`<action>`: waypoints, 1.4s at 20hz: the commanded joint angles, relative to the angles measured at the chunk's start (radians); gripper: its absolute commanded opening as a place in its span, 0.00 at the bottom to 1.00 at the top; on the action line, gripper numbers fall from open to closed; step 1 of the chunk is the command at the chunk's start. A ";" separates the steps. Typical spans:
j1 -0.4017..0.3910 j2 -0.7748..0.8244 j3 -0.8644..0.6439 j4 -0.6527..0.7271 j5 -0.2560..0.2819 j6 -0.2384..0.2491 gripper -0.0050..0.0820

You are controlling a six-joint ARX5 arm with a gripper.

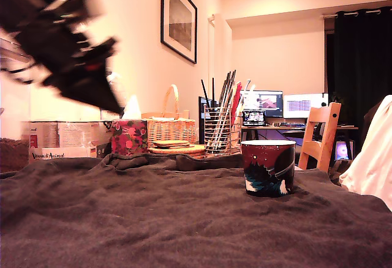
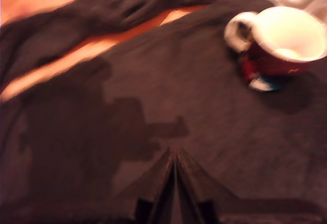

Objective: Pick up the coffee capsules on the table and drop them inside the coffee cup

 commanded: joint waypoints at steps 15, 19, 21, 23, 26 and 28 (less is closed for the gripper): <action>0.203 -0.497 -0.531 0.291 -0.096 -0.126 0.03; 0.204 -0.671 -0.640 0.304 -0.131 -0.142 0.03; 0.204 -0.762 -0.689 0.303 -0.142 -0.154 0.03; 0.204 -0.843 -0.723 0.280 -0.150 -0.154 0.03; 0.204 -0.953 -0.764 0.236 -0.154 -0.183 0.03; 0.204 -1.012 -0.768 0.183 -0.154 -0.183 0.03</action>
